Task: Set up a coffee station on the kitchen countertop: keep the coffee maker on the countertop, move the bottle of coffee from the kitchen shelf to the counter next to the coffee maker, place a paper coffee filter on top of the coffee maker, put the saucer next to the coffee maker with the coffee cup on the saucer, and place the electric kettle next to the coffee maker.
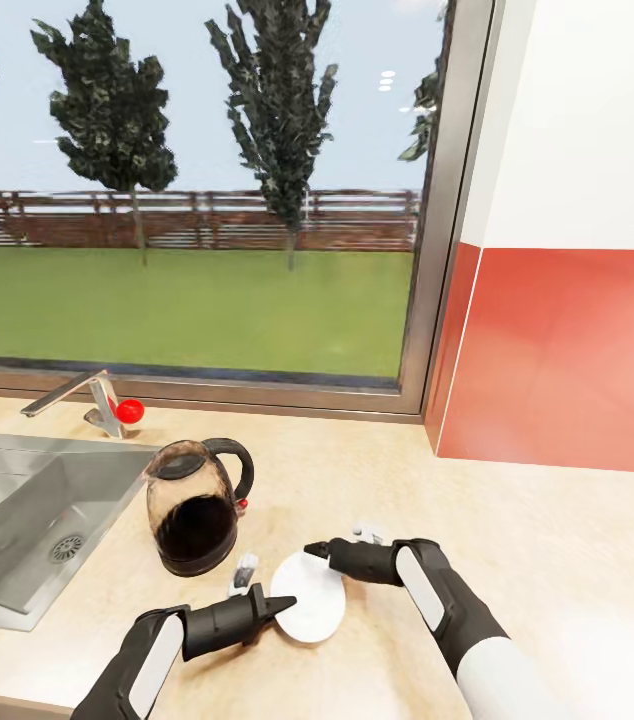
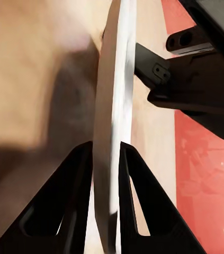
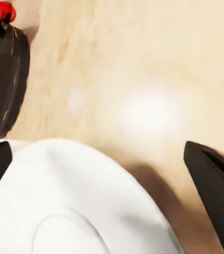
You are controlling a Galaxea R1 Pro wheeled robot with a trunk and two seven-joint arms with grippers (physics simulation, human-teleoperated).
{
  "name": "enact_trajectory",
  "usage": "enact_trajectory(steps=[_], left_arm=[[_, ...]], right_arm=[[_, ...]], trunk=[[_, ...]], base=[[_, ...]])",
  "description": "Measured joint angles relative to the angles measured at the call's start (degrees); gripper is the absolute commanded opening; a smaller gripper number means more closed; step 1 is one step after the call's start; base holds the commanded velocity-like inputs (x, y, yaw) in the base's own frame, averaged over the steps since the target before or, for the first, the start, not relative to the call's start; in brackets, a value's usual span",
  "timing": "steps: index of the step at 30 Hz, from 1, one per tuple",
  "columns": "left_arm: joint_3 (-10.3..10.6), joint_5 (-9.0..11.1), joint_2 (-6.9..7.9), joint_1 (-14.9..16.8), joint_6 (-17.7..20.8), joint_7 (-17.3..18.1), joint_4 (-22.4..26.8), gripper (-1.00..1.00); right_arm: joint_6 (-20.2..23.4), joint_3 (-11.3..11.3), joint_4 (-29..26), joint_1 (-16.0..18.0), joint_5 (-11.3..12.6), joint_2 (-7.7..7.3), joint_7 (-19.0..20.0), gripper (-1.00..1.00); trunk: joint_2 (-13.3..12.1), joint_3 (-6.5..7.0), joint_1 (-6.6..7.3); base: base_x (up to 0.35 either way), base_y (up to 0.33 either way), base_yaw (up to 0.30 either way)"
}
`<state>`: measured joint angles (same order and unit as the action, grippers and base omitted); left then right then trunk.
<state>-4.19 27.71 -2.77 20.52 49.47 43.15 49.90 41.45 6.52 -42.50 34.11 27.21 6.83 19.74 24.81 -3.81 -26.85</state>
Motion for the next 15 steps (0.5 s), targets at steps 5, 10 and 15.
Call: enact_trajectory(steps=[5,10,15], left_arm=[[-0.01,0.08,0.10,0.00,0.14,0.02,0.00,-1.00],[0.06,0.20,0.10,0.00,0.17,0.10,0.02,-1.00],[0.06,0.34,0.08,0.06,0.20,0.19,0.08,-1.00]], right_arm=[[-0.11,-0.19,-5.08,0.03,-0.65,-0.69,-0.17,1.00],[-0.13,-4.06,-12.25,0.04,-0.72,-2.71,-0.27,1.00],[-0.25,-8.41,-20.95,0.02,-0.83,-3.00,-0.22,1.00]], trunk=[[0.00,0.00,0.00],[0.00,0.00,0.00],[0.00,0.00,0.00]], base=[[0.000,0.000,0.000],[0.000,0.000,0.000],[0.000,0.000,0.000]])
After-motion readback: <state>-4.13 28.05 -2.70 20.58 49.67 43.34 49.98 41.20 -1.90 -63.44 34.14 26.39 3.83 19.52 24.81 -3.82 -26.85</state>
